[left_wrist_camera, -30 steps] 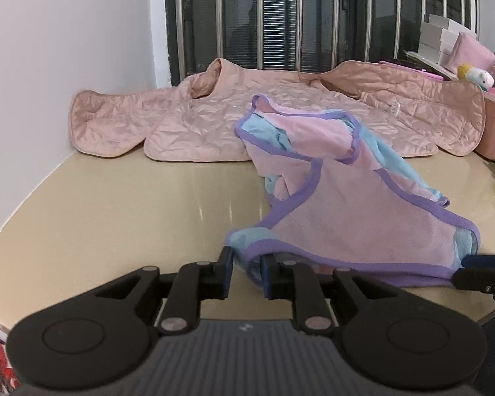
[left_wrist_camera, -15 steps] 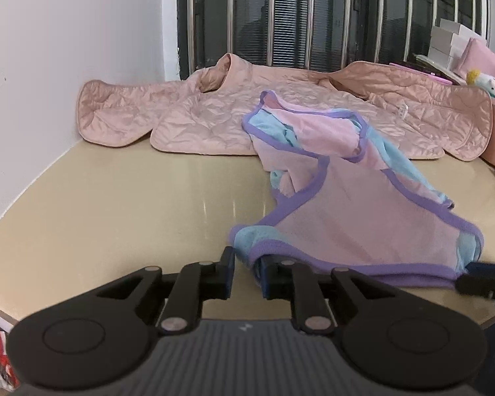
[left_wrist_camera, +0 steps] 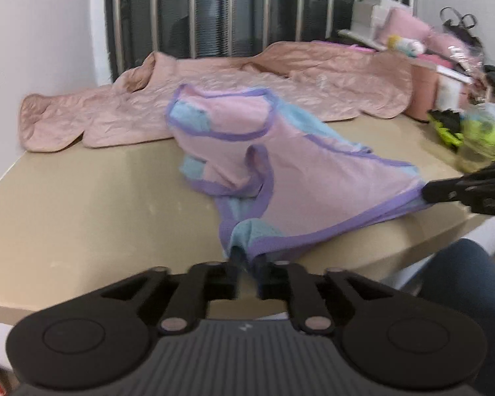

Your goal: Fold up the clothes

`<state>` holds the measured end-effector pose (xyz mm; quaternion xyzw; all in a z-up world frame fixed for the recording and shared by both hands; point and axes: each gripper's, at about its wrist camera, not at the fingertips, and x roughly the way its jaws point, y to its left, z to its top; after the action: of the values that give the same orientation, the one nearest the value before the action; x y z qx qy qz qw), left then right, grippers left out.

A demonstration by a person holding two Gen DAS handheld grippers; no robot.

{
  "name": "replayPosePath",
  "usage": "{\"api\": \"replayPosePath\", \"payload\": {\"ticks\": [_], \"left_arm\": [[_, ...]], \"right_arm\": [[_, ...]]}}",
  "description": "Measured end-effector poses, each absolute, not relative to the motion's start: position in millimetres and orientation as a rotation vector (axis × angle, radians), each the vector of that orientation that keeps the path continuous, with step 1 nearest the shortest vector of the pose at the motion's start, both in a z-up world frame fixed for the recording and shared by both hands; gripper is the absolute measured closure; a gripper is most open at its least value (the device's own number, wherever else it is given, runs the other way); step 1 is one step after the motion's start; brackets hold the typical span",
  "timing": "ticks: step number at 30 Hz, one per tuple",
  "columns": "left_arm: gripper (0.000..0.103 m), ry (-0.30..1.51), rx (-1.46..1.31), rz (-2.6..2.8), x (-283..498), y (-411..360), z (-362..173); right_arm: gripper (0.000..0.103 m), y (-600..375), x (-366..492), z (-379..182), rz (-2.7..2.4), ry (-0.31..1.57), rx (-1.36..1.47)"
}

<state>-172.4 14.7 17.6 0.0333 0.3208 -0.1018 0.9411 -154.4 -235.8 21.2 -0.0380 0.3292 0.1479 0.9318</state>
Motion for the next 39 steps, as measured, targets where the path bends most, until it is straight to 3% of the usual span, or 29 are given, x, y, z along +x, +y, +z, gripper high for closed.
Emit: {"api": "replayPosePath", "payload": {"ticks": [2, 4, 7, 13, 23, 25, 27, 28, 30, 31, 37, 39], "left_arm": [[0.038, 0.641, 0.029, -0.239, -175, 20, 25], [0.037, 0.624, -0.023, -0.271, -176, 30, 35], [0.038, 0.608, -0.054, -0.237, -158, 49, 47], [0.038, 0.620, 0.108, -0.269, -105, 35, 41], [0.038, 0.632, 0.281, -0.380, -94, 13, 25], [0.040, 0.635, 0.297, -0.391, -91, 9, 22], [0.074, 0.650, 0.313, -0.391, -85, 5, 17], [0.080, 0.657, 0.316, -0.391, -82, 3, 15], [0.093, 0.660, 0.275, -0.389, -76, 6, 17], [0.093, 0.659, 0.255, -0.383, -73, 7, 19], [0.093, 0.607, 0.157, -0.345, -60, 20, 33], [0.080, 0.611, 0.136, -0.328, -54, 24, 35]], "right_arm": [[0.092, -240, -155, 20, 0.283, 0.680, -0.081], [0.089, -245, -159, 24, 0.286, 0.645, -0.060], [0.076, -248, -157, 33, 0.308, 0.593, -0.039], [0.075, -240, -107, 18, 0.302, 0.631, -0.015], [0.075, -259, -62, 32, 0.322, 0.687, 0.095], [0.075, -261, -50, 27, 0.340, 0.739, 0.150], [0.075, -260, -42, 21, 0.370, 0.769, 0.204], [0.075, -258, -37, 18, 0.372, 0.782, 0.221], [0.086, -253, -30, 11, 0.353, 0.791, 0.237], [0.099, -252, -27, 9, 0.334, 0.779, 0.240], [0.100, -257, -29, 22, 0.315, 0.626, 0.281], [0.100, -253, -30, 31, 0.311, 0.575, 0.231]]}}
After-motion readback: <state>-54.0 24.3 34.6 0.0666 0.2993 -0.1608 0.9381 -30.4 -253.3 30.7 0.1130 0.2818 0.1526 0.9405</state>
